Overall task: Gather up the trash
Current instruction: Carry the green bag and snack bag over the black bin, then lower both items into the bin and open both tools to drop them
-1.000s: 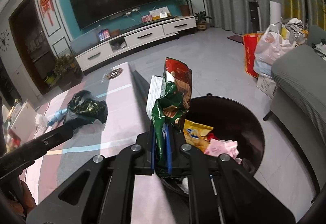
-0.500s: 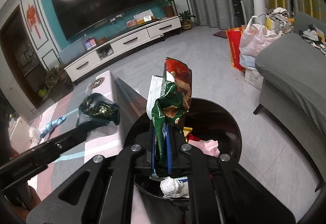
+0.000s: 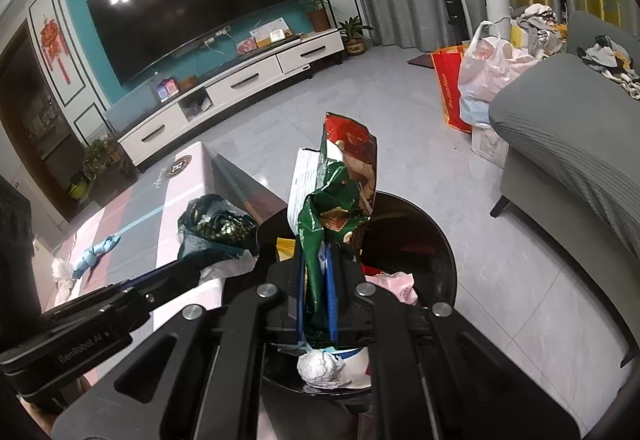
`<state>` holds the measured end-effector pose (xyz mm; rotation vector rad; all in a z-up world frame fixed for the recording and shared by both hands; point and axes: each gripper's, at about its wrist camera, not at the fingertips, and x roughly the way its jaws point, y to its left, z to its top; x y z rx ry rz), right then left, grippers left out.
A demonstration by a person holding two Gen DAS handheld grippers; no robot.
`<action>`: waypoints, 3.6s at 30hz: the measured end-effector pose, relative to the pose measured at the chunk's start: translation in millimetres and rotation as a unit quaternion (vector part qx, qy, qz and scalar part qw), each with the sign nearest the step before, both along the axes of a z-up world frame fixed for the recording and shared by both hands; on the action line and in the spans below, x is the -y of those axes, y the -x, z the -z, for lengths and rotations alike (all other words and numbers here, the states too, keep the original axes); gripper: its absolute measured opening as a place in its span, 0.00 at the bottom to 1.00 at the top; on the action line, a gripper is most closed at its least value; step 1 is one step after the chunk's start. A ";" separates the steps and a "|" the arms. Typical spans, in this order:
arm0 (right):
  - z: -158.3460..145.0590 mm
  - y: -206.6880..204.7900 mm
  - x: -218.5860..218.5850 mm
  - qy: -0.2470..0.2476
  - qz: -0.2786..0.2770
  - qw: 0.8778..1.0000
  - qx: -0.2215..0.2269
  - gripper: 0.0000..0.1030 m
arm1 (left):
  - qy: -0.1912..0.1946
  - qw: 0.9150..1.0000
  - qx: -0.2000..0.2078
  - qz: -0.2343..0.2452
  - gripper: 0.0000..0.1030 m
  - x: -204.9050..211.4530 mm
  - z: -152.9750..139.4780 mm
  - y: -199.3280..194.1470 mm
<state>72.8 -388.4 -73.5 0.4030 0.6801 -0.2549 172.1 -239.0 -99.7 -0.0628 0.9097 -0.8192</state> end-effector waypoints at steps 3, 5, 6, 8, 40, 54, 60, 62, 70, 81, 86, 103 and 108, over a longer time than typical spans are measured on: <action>1.6 -1.7 -0.6 -0.002 0.003 1.000 -0.005 0.09 | -0.007 1.000 -0.005 0.004 0.15 5.0 4.7 -2.1; 3.7 -2.8 0.2 -0.001 0.005 1.000 -0.009 0.09 | -0.011 1.000 -0.007 0.007 0.15 8.0 7.6 -3.6; 4.4 -3.3 0.1 0.000 0.005 1.000 -0.011 0.09 | -0.012 1.000 -0.008 0.008 0.15 9.2 8.5 -4.2; 5.9 -3.8 0.4 0.002 0.006 1.000 -0.014 0.09 | -0.015 1.000 -0.010 0.011 0.15 11.6 10.6 -5.3; 23.5 -7.7 12.4 0.005 0.013 0.999 -0.044 0.09 | -0.051 0.998 -0.019 0.027 0.15 33.7 31.7 -9.2; 29.0 -11.6 16.0 0.008 0.014 0.998 -0.058 0.09 | -0.073 0.997 -0.014 0.033 0.15 45.8 37.3 -6.8; 30.8 -13.7 18.8 0.007 0.017 0.998 -0.065 0.09 | -0.082 0.996 -0.015 0.031 0.15 49.8 40.1 -9.5; 31.3 -14.4 18.4 0.007 0.016 0.998 -0.067 0.09 | -0.086 0.996 -0.016 0.033 0.15 51.1 41.1 -10.4; 32.1 -16.3 17.1 0.009 0.017 0.997 -0.072 0.09 | -0.098 0.995 -0.015 0.032 0.16 55.9 44.5 -9.3; 34.8 -16.9 18.2 0.009 0.016 0.997 -0.077 0.09 | -0.106 0.994 -0.014 0.030 0.16 57.2 46.1 -8.3; 35.4 -17.0 18.4 0.009 0.017 0.997 -0.079 0.10 | -0.104 0.994 -0.018 0.026 0.16 55.5 46.3 -9.5; 29.8 -11.1 21.5 0.014 0.030 0.997 -0.065 0.24 | -0.075 0.997 -0.002 0.010 0.43 46.0 33.3 -7.7; 17.3 -6.7 17.0 0.020 0.034 0.998 -0.040 0.34 | -0.068 0.997 0.037 0.000 0.67 31.3 15.4 4.3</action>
